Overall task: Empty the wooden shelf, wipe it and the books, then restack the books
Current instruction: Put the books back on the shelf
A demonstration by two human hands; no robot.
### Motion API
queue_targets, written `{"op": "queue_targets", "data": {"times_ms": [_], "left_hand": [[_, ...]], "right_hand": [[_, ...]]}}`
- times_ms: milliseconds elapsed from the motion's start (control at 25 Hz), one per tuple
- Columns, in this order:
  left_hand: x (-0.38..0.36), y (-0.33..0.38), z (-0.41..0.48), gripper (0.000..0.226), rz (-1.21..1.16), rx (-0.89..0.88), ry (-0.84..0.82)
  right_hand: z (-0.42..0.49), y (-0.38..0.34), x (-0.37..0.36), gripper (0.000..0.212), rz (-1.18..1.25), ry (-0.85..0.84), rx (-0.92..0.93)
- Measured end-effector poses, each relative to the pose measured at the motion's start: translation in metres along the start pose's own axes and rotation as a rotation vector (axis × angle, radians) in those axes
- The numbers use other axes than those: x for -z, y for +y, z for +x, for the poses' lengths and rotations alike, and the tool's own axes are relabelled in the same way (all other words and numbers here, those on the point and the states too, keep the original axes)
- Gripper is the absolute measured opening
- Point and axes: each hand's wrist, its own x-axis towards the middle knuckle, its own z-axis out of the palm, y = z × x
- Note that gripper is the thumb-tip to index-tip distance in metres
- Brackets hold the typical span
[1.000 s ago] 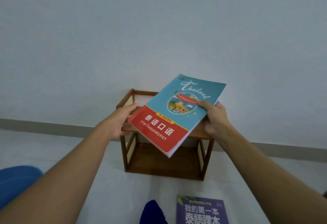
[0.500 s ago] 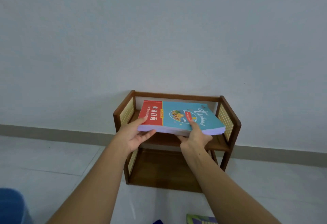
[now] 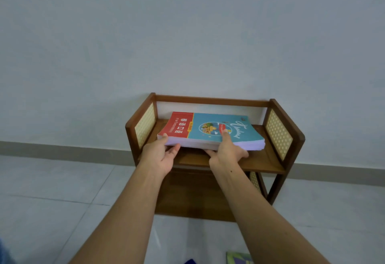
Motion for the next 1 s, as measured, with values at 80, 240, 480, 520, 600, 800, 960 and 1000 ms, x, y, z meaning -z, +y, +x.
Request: {"op": "queue_targets", "data": {"times_ms": [80,240,480,520,600,800,960,1000], "left_hand": [[0.000,-0.001,0.002,0.037,0.016,-0.001,0.016],[-0.004,-0.010,-0.005,0.039,0.170,-0.087,0.040],[-0.012,-0.007,-0.033,0.016,0.338,-0.094,0.031],[-0.011,-0.005,-0.034,0.014,0.362,-0.088,0.015],[-0.011,-0.003,-0.042,0.013,0.411,-0.120,0.029],[-0.011,-0.026,-0.086,0.018,0.546,-0.299,0.063],[0.005,-0.073,-0.111,0.018,0.679,-0.248,0.022],[0.012,-0.087,-0.115,0.019,0.725,-0.230,0.015]], "right_hand": [[-0.001,-0.002,-0.002,0.064,-0.059,0.015,-0.027],[-0.011,-0.029,-0.006,0.065,-0.188,-0.088,-0.200],[-0.028,-0.081,0.007,0.050,-0.237,-0.179,-0.389],[-0.034,-0.085,0.009,0.047,-0.246,-0.190,-0.391],[-0.050,-0.092,0.011,0.040,-0.293,-0.218,-0.372],[-0.079,-0.107,0.035,0.028,-0.338,-0.259,-0.244],[-0.072,-0.116,0.079,0.035,-0.393,-0.182,-0.105],[-0.068,-0.116,0.092,0.031,-0.390,-0.156,-0.085]]}}
